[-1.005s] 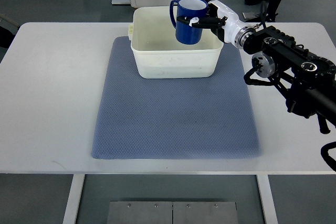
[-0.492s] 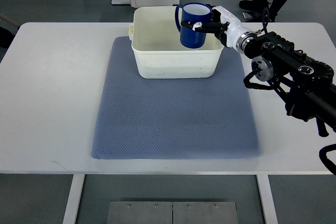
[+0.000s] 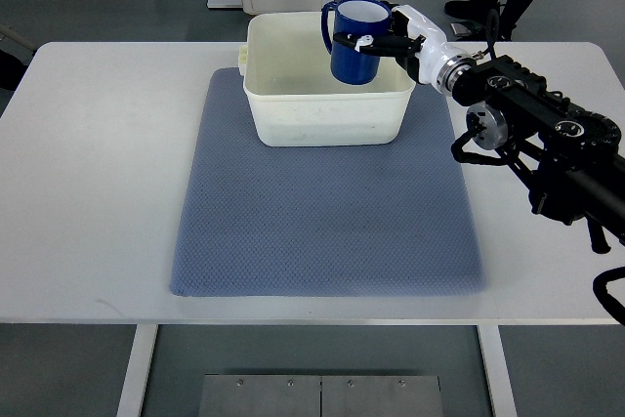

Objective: Place cup in box with right hand
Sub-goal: 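Lower the held mug into the cream tub, then open the right hand to release the mug in the tub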

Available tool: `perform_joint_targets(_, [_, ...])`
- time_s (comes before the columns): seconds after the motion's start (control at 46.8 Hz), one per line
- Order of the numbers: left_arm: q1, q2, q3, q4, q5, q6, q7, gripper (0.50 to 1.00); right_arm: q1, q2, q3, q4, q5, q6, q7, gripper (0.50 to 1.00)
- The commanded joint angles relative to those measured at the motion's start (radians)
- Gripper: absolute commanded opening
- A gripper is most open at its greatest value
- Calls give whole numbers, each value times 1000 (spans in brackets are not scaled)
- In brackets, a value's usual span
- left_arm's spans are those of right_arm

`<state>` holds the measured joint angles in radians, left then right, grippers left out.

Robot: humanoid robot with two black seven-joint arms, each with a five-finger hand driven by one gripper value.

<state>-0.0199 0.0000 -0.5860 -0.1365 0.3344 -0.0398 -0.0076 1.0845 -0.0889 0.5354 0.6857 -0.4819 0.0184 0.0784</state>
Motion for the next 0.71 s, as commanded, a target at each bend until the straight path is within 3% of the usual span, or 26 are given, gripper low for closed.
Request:
perform_joint_targets(0.0, [0,0,0,0,0,0,0,1000,0,1,0,0,-1,0,7,822])
perform_joint_targets(0.107, [0,0,0,0,0,0,1,1000,0,1,0,5,-1,0,9,897])
perform_joint_targets(0.299, [0,0,0,0,0,0,0,1000,0,3,0,12,-1,2,9,947])
perform_joint_targets(0.684, [0,0,0,0,0,0,0,1000,26,6,1,12,0,2,7,972])
